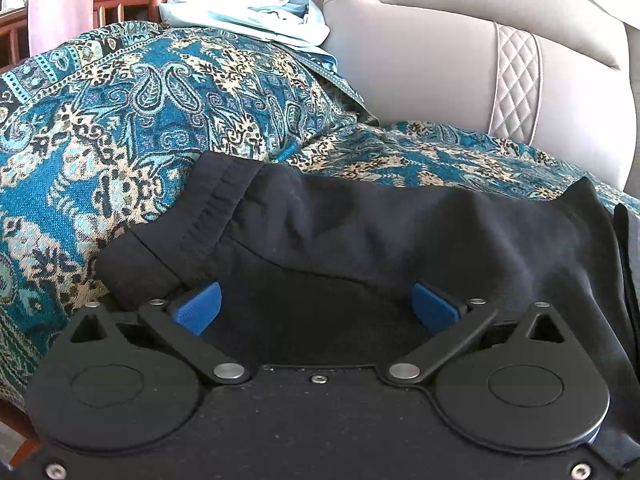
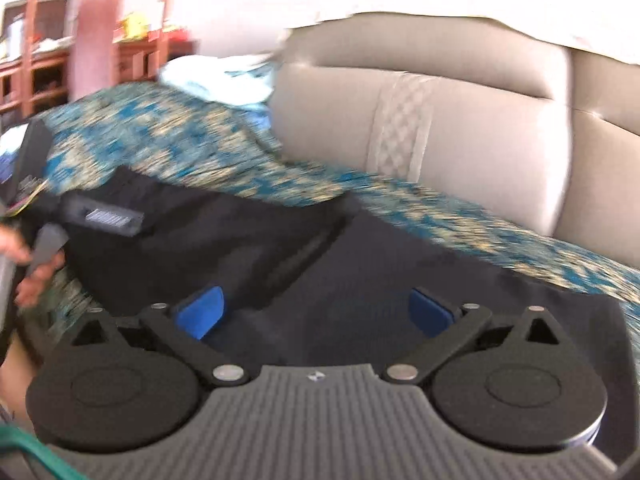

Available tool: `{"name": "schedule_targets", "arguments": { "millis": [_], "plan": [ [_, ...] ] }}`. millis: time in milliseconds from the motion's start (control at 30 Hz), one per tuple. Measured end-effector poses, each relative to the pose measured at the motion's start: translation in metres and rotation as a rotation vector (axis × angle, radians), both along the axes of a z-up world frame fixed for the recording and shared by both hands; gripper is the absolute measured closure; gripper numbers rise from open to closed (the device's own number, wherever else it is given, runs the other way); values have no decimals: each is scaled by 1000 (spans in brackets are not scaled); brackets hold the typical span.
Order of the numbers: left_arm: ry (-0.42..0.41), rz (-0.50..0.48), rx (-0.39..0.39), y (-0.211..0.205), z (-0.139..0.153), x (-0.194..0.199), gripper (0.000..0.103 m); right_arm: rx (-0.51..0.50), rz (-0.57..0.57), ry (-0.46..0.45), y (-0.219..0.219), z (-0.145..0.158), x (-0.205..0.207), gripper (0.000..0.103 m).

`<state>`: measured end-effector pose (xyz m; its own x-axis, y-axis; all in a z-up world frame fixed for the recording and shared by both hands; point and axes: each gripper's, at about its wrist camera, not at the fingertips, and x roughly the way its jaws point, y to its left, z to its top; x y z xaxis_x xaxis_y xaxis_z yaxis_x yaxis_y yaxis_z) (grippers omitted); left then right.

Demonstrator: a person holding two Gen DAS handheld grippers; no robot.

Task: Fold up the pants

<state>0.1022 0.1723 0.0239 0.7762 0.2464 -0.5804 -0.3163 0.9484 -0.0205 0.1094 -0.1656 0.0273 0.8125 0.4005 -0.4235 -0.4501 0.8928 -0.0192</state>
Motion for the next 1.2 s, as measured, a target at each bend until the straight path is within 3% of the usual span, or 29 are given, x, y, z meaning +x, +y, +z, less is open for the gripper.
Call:
{"name": "schedule_targets", "arguments": {
  "millis": [133,400,467,600,900,1033,1200],
  "plan": [
    [-7,5,-7,0,0,-1,0,12,-161,10,-15,-3,13,0],
    [-23,-38,-73,4,-2,-8,0,-41,-232,134,-15,-30,42,0],
    [-32,-45,-95,7,-3,-12,0,-53,-225,75,-12,-34,39,0],
    [-46,-58,-125,13,-6,-22,0,-33,-231,64,-13,-38,37,0],
    [8,-117,-70,1,-4,-49,0,-34,-237,52,-11,-39,38,0],
    [-88,-78,-190,3,0,-81,0,-37,-240,44,-10,-39,36,0],
    [-178,58,-387,21,-8,-109,4,-35,-239,41,-10,-39,36,0]
  ]
}}
